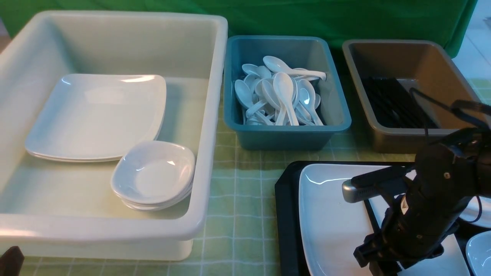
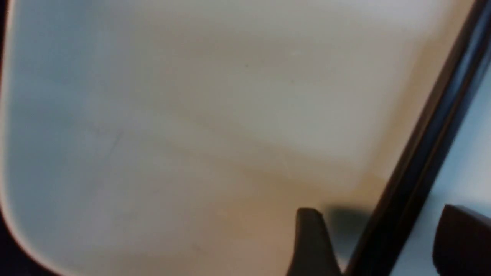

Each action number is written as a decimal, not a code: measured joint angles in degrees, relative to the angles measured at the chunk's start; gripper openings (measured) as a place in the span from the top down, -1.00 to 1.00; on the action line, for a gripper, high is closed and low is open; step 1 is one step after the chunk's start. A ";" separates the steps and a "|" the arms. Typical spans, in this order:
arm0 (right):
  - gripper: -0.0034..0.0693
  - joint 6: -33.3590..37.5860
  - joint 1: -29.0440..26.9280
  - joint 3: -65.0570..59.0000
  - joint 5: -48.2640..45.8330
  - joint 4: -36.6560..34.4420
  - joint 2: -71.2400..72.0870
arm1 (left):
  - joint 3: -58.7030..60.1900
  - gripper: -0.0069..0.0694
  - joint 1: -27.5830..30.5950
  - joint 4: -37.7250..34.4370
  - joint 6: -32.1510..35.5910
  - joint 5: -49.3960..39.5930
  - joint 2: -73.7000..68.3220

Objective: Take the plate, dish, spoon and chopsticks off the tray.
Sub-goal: Use the right arm to grab a pair of chopsticks from the plate, then use the right arm to put the chopsticks into the small storage box on the right, then use the right arm to grab a soup spoon from the plate

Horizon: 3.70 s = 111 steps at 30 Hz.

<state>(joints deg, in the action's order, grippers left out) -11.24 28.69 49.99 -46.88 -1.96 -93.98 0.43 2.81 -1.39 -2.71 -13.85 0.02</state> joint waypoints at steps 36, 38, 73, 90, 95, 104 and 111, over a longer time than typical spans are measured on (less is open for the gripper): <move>0.62 4.93 -20.56 32.82 2.47 9.87 4.06 | 0.00 0.23 0.00 0.00 0.07 0.00 0.00; 0.62 4.88 -21.94 35.91 3.74 9.93 1.13 | 0.00 0.23 0.00 0.00 0.01 0.00 0.00; 0.87 14.85 -23.89 49.15 -14.46 13.04 -6.86 | 0.00 0.23 0.00 0.00 0.08 0.00 0.00; 0.77 18.16 -33.05 20.85 -21.35 17.18 2.11 | 0.00 0.23 0.00 0.00 0.08 0.00 0.00; 0.33 20.52 -33.50 16.16 -16.32 17.60 0.59 | 0.00 0.23 0.00 0.00 0.08 0.00 0.00; -0.19 35.20 -33.50 15.94 -11.43 20.93 -3.72 | 0.00 0.23 0.00 0.00 0.08 0.00 0.00; -0.21 37.83 -33.50 15.92 -11.36 25.04 -8.16 | 0.00 0.23 0.00 0.00 0.08 0.00 0.00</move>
<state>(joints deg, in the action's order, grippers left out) 26.59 -4.81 65.91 -58.24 23.08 -102.14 0.43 2.81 -1.39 -2.63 -13.85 0.02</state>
